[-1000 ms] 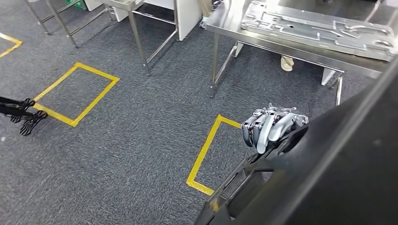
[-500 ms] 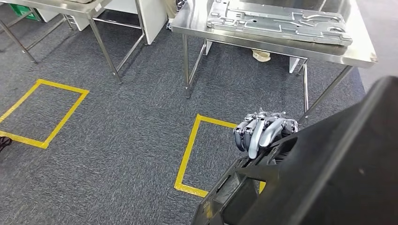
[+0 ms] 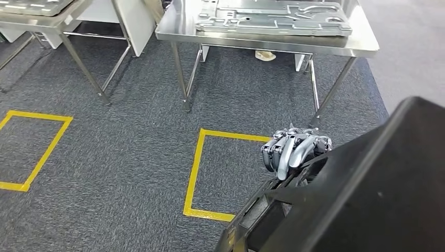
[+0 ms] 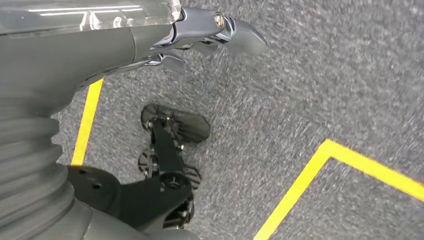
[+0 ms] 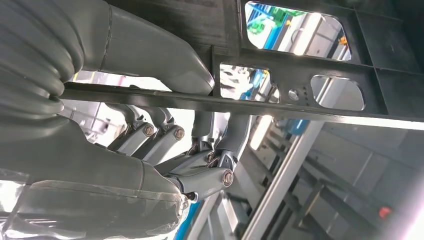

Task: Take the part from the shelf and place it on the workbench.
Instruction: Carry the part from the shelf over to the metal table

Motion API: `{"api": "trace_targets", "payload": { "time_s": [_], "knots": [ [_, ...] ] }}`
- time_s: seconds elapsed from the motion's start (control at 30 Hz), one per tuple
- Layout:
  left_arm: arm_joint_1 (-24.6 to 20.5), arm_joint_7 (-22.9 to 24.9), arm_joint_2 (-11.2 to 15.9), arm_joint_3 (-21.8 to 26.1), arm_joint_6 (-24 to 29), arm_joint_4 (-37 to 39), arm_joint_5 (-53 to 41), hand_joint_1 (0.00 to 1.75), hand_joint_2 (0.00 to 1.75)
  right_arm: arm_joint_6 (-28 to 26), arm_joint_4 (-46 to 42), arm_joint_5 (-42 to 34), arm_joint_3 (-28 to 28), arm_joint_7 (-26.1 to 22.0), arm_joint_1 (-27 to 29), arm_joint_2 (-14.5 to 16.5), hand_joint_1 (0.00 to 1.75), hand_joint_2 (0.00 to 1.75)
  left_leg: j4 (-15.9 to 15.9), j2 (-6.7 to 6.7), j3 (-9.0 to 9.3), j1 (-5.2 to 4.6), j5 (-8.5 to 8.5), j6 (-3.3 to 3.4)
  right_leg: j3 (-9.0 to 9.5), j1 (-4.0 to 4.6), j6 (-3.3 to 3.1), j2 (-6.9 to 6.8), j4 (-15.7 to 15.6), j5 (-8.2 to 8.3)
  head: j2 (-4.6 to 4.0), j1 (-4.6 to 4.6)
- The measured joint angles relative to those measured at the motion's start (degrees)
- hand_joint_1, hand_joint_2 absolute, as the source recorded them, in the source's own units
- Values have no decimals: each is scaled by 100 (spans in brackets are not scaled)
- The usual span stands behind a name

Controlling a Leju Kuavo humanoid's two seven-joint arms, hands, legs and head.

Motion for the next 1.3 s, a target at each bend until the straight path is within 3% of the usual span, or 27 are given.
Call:
{"api": "trace_targets", "payload": {
  "time_s": [0.07,0.13,0.17,0.2,0.23,0.3,0.37,0.47,0.53,0.63,0.67,0.7,0.73,0.8,0.87,0.93,1.03,1.1,1.17,1.2,1.23,1.3],
  "knots": [
    [7,68,5,6,0,0,7,0,175,37,-5,61,-19,-7,30,25,175,175,438,-250,-185,30,-278,-37,26,-24,-68,109,-30,17,-1,-27],
    [45,141,9,26,22,0,16,0,175,96,-4,110,-39,-10,91,68,175,175,1226,-405,-569,34,-626,-47,26,-8,-103,238,-26,15,0,-50],
    [65,173,13,38,40,0,18,0,175,114,-3,120,-52,-10,122,82,175,175,1518,-426,-729,33,-697,-49,27,1,-109,312,-22,13,0,-52],
    [80,197,18,50,56,0,19,0,175,122,-2,120,-67,-10,142,88,175,175,1617,-434,-804,33,-654,-46,29,8,-111,388,-16,10,1,-52],
    [87,214,24,63,67,0,19,0,175,120,-2,115,-85,-10,153,91,175,175,1481,-443,-772,33,-499,-34,36,12,-109,462,-10,6,0,-52],
    [89,232,41,96,68,0,17,0,175,98,-1,109,-127,-10,159,92,175,175,738,-528,-472,33,-59,18,57,15,-95,578,6,-13,0,-55],
    [80,238,60,124,41,0,10,0,175,68,0,121,-168,-9,167,93,175,175,148,-642,-227,24,151,76,46,24,-51,664,37,-34,0,-55],
    [63,244,72,137,4,0,0,0,175,81,1,192,-256,-8,209,98,175,175,29,-657,-186,3,157,157,14,15,49,709,44,-35,0,-58],
    [65,245,76,140,-7,0,-1,0,175,113,0,240,-326,-9,221,114,175,175,-19,-617,-163,23,191,227,-51,15,114,550,198,-150,0,-39],
    [87,283,86,153,19,0,-1,0,175,111,17,255,-379,-10,207,152,175,175,-44,-547,-155,28,198,282,-510,-14,199,287,1159,-634,1,-8],
    [92,305,90,161,30,0,-1,0,175,103,30,255,-385,-10,207,160,175,175,-43,-524,-156,26,191,283,-673,-32,218,266,1480,-737,1,-8],
    [94,327,92,169,38,0,-2,0,175,89,42,255,-387,-10,205,165,175,175,-42,-506,-153,25,182,279,-754,-51,233,253,1630,-739,1,-7],
    [94,347,92,175,48,0,-4,0,175,70,51,255,-388,-10,200,167,175,175,-41,-494,-144,26,171,269,-725,-67,241,242,1560,-635,1,-7],
    [92,381,92,181,73,0,-13,0,175,23,59,255,-393,-10,176,167,175,175,-36,-477,-107,27,138,235,-363,-85,234,191,838,-257,0,-5],
    [90,414,96,184,103,0,-33,0,175,-8,60,256,-398,-9,153,172,175,175,-28,-466,-76,9,100,173,-30,-55,179,134,188,-68,-1,-8],
    [89,437,107,189,125,0,-56,0,175,-19,60,269,-406,-9,149,181,175,175,-39,-450,-57,-4,70,97,37,-10,94,136,46,-94,1,-11],
    [80,446,127,196,144,-3,-68,0,175,-27,51,298,-413,-10,152,197,175,175,45,-429,-46,21,-19,-6,109,-20,-30,178,-13,-114,1,-23],
    [79,449,138,209,160,-4,-78,0,175,-33,44,308,-413,-10,153,218,175,175,600,-436,-314,32,-243,-35,207,-24,-105,186,-52,-151,1,-47],
    [93,449,149,232,178,-4,-86,0,175,-33,44,312,-413,-10,162,233,175,175,1374,-438,-784,31,-468,-42,281,7,-152,199,-53,-222,1,-59],
    [103,449,152,246,184,-4,-86,0,175,-31,45,314,-413,-10,171,238,175,175,1606,-438,-967,30,-474,-39,327,23,-160,213,-52,-264,1,-60],
    [112,449,156,257,186,-4,-86,0,175,-25,45,313,-413,-10,175,243,175,175,1637,-439,-1054,28,-375,-28,382,36,-164,230,-51,-311,1,-60],
    [121,442,158,271,185,-4,-86,0,175,-5,45,310,-413,-10,178,261,175,175,1108,-447,-929,12,99,29,537,57,-158,257,-51,-424,0,-64]
  ]
}}
